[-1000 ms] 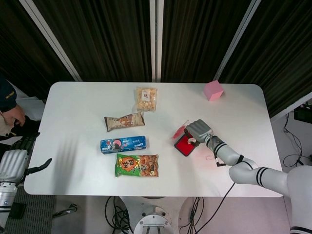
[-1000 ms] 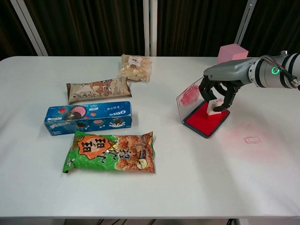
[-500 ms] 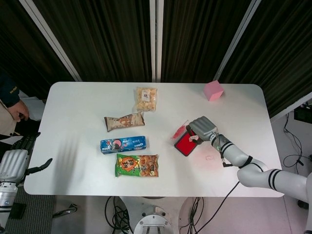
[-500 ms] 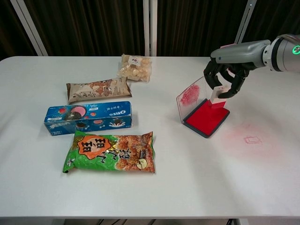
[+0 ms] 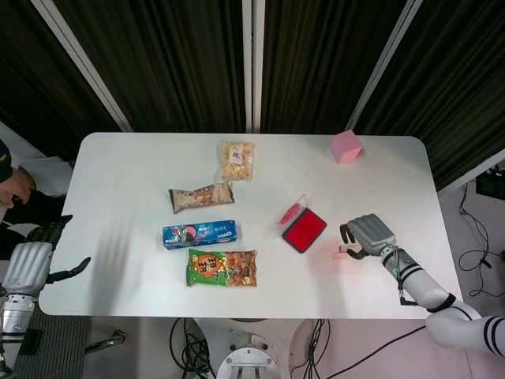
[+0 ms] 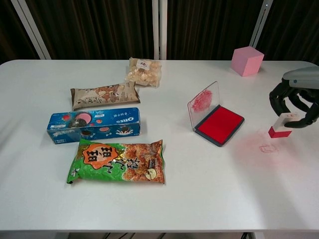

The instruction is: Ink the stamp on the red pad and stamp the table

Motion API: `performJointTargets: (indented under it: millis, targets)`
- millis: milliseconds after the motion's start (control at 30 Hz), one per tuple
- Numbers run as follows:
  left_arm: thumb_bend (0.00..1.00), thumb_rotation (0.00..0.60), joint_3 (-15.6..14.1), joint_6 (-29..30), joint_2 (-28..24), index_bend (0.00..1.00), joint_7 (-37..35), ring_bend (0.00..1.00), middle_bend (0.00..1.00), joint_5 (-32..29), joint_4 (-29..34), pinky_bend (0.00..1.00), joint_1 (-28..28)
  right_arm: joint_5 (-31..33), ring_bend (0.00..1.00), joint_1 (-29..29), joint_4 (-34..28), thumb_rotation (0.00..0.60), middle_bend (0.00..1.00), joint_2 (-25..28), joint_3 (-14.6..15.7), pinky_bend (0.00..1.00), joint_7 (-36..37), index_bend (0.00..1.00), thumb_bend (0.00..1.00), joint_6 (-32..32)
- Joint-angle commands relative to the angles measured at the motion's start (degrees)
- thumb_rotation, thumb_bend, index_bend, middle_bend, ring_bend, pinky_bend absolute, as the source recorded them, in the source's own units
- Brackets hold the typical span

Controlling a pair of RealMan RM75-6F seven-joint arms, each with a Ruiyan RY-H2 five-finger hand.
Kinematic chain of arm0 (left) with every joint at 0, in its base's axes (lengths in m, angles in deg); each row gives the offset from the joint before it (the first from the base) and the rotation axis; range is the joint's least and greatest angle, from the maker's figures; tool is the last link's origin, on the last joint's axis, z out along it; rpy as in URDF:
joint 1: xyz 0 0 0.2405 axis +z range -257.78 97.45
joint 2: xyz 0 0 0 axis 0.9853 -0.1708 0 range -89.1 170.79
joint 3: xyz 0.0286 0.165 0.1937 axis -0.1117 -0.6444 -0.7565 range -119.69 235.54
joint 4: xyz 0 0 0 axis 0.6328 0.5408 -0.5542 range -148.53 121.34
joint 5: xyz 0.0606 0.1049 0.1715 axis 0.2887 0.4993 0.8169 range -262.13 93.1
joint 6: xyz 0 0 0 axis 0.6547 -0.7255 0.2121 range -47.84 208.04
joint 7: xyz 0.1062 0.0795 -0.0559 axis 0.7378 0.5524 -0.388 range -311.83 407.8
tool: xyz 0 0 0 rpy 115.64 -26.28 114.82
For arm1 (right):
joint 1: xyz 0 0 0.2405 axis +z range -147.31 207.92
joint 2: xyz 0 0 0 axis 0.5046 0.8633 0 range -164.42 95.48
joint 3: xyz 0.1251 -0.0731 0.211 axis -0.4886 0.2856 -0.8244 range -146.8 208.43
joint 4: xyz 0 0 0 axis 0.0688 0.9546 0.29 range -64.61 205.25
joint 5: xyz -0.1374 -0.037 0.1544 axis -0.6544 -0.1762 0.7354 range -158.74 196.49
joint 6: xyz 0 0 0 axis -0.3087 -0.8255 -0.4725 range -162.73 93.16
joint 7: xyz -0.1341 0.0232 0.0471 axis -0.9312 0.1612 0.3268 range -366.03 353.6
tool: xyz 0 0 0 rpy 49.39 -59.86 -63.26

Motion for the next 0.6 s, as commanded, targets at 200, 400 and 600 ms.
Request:
performJointTargets:
  millis: [200,400,600]
  targets:
    - [0.17,0.222,-0.2,0.1,0.2,0.09,-0.1,0.12,0.12,0.4,-0.1,0.21,-0.1,-1.1,0.66,-2.7,3.0,0.600,0.59,-3.9,0.4,0.82,-1.5,0.68,0.35,-2.6]
    - [0.17,0.220,-0.2,0.2,0.0,0.09,-0.2,0.12,0.12,0.2,-0.1,0.21,0.0,-1.6,0.66,-3.4,5.0,0.600,0.59,-6.0,-0.7,0.82,-0.6,0.68,0.36,-2.8]
    - [0.17,0.219,-0.2,-0.3,0.4,0.09,-0.6,0.12,0.12,0.0,-0.6,0.21,-0.2,-0.7,0.66,-3.2,6.0,0.600,0.58,-7.0,-1.3,0.82,-1.4,0.68,0.35,-1.5]
